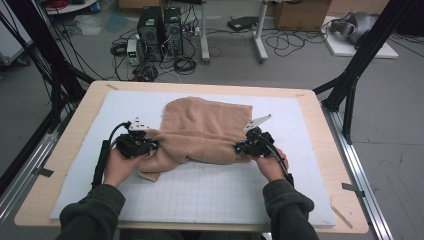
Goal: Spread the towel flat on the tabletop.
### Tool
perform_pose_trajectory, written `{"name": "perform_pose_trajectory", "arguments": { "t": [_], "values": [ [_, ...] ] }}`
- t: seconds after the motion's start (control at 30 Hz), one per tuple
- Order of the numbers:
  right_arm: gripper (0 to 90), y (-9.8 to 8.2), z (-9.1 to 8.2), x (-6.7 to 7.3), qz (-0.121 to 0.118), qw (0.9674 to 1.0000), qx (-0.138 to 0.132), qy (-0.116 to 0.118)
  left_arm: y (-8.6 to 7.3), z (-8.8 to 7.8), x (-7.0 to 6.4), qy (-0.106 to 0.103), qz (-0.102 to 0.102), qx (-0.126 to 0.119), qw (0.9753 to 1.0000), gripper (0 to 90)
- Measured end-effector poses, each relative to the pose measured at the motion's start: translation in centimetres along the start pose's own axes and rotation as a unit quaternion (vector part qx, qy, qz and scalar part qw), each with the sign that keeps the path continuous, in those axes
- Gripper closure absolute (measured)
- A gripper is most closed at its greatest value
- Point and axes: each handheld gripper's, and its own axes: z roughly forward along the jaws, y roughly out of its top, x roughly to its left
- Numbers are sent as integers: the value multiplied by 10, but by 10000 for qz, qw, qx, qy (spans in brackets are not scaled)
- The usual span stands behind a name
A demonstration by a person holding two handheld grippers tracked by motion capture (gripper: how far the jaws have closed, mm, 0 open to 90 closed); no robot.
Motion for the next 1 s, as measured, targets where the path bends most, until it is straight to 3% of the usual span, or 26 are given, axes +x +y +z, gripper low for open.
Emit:
{"name": "perform_pose_trajectory", "arguments": {
  "t": [0.07,0.17,0.23,0.33,0.43,0.53,0.63,0.77,0.9,1.0],
  "values": [
    [846,0,5,-1,-5,10000,47,8,0,1,0,44,45,28,10000,773],
    [775,0,0,0,0,10000,-76,11,0,-15,0,47,31,-185,9998,665],
    [767,-2,-9,1,-12,9996,-265,105,-1,-28,2,31,-18,-365,9993,610],
    [727,-4,-24,8,-58,9989,-465,54,-4,-46,0,-1,-12,-507,9987,565],
    [718,-5,-42,18,-194,9975,-672,-32,-8,-61,-2,108,48,-669,9977,524],
    [702,-7,-50,28,-380,9961,-794,-10,-13,-74,-4,74,-33,-877,9961,497],
    [684,-10,-47,37,-518,9955,-778,130,-20,-76,-8,-222,-103,-1007,9946,491],
    [660,-14,-30,45,-641,9957,-619,262,-29,-59,-15,-527,9,-744,9958,549],
    [601,-14,-9,49,-656,9963,-486,264,-34,-37,-20,-564,153,-263,9979,568],
    [601,-11,6,48,-692,9970,-280,196,-37,-20,-24,-668,153,23,9976,620]
  ]
}}
